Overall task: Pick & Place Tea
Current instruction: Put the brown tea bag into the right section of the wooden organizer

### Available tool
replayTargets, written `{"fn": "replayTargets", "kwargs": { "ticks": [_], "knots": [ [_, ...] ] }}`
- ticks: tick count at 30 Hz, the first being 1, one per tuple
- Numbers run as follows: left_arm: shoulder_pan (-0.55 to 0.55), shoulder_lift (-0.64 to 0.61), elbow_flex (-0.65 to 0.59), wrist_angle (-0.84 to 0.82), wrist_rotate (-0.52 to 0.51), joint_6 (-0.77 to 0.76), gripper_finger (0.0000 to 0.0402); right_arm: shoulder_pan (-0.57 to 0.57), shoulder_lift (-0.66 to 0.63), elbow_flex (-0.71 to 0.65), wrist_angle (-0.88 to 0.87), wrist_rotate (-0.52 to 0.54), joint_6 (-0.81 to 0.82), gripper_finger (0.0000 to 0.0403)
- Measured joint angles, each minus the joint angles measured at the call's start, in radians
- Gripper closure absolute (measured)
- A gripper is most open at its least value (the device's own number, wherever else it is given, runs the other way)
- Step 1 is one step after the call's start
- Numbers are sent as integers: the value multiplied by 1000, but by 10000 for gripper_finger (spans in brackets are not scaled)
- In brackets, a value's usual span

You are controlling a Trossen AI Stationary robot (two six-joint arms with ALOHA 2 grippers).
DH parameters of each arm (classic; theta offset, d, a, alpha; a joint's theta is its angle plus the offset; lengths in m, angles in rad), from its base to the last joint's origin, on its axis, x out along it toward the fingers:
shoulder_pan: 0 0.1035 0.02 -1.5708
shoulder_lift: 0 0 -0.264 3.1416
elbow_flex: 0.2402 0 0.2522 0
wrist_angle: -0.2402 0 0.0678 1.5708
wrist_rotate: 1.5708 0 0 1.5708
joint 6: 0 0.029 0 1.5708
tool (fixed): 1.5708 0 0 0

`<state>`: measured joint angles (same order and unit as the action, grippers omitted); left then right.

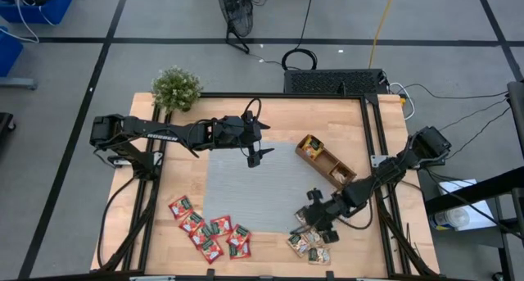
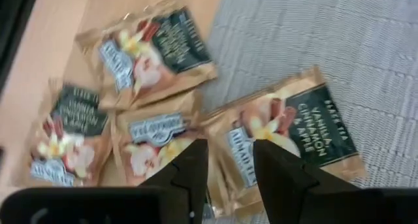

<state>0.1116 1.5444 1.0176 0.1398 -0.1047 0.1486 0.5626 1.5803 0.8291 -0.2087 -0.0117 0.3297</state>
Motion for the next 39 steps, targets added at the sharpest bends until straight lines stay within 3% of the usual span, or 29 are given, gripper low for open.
{"fn": "replayTargets", "kwargs": {
  "ticks": [7, 15, 19, 22, 26, 29, 33, 39],
  "knots": [
    [0, 0, 0, 0, 0, 0, 36, 55, 1, 0, -15, 135, -70, 297],
    [0, 0, 0, 0, 0, 0, 36, 55, 23, -1, -53, 148, -90, 298],
    [0, 0, 0, 0, 0, 0, 36, 33, -31, 44, -194, 257, -60, 298],
    [0, 0, 0, 0, 0, 0, 36, 12, -96, 100, -338, 351, 88, 299],
    [0, 0, 0, 3, 0, 0, 36, -51, -187, 130, -588, 347, 334, 312],
    [0, 0, 0, 8, 0, 0, 36, -97, -221, 110, -710, 255, 488, 335],
    [0, 0, 0, 21, 0, 0, 36, -126, -232, 59, -698, 138, 526, 366],
    [0, 0, 0, 23, 0, 0, 36, -179, -232, -6, -705, 140, 523, 399]
  ]
}}
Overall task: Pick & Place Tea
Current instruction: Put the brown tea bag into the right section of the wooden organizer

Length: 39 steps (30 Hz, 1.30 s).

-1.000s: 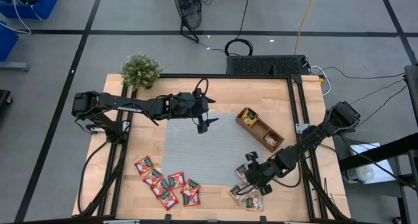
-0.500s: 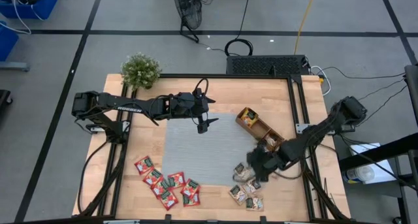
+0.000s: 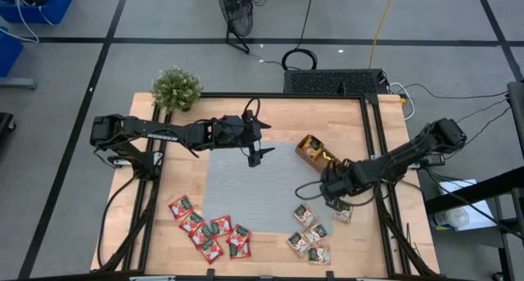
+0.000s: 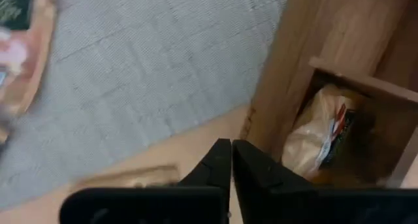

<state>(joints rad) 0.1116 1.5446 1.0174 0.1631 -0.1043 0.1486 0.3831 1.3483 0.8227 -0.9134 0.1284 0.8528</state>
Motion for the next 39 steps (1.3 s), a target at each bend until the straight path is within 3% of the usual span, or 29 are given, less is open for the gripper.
{"fn": "replayTargets", "kwargs": {
  "ticks": [19, 39],
  "knots": [
    [0, 0, 0, 0, 0, 0, 36, -125, 0, -13, 8, 10, -88, 402],
    [0, 0, 0, -1, 0, 0, 36, -157, -78, -2, -22, 84, -129, 403]
  ]
}}
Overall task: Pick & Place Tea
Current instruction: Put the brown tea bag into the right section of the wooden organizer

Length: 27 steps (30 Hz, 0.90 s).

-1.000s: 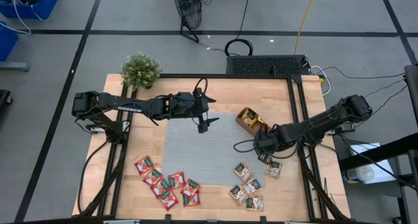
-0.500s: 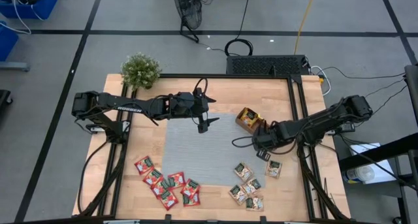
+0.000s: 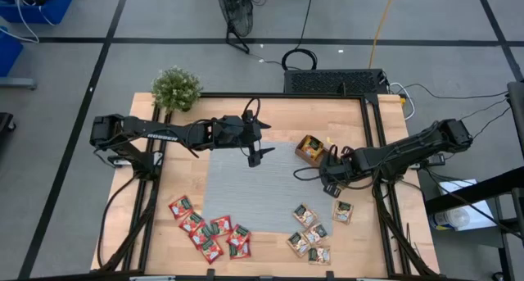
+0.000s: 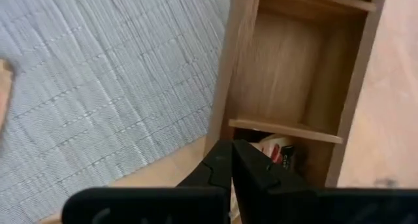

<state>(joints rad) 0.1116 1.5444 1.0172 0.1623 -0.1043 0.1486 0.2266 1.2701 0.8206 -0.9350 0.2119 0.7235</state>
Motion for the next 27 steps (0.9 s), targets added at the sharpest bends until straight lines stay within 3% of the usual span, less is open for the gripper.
{"fn": "replayTargets", "kwargs": {
  "ticks": [11, 27],
  "knots": [
    [0, 0, 0, 0, 0, 0, 36, -11, 0, -34, -2, -2, 1, 403],
    [0, 0, 0, 0, 0, 0, 36, -11, 0, -35, -140, 63, 58, 403]
  ]
}}
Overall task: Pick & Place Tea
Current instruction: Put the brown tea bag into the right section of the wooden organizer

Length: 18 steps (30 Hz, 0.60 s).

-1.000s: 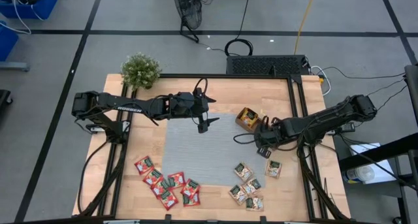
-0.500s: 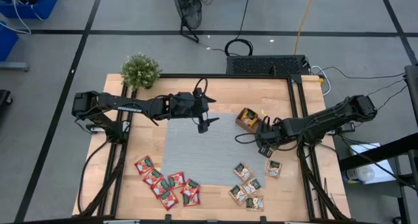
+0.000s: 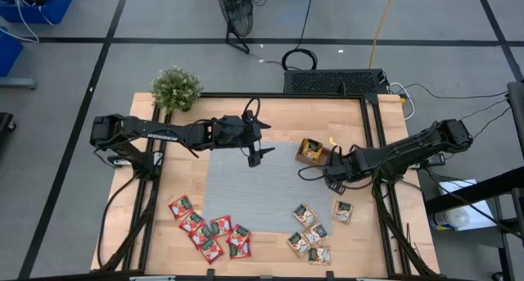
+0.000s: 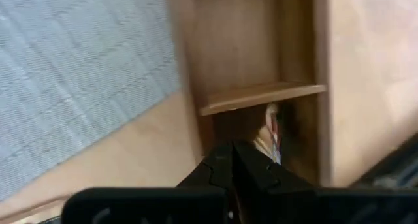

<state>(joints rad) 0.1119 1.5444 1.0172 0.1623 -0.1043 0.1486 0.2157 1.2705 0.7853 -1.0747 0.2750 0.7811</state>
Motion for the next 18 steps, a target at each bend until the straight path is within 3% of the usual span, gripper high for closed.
{"fn": "replayTargets", "kwargs": {
  "ticks": [18],
  "knots": [
    [0, 0, 0, 0, 0, 0, 36, -1, 0, 1, -141, 216, 2, 403]
  ]
}}
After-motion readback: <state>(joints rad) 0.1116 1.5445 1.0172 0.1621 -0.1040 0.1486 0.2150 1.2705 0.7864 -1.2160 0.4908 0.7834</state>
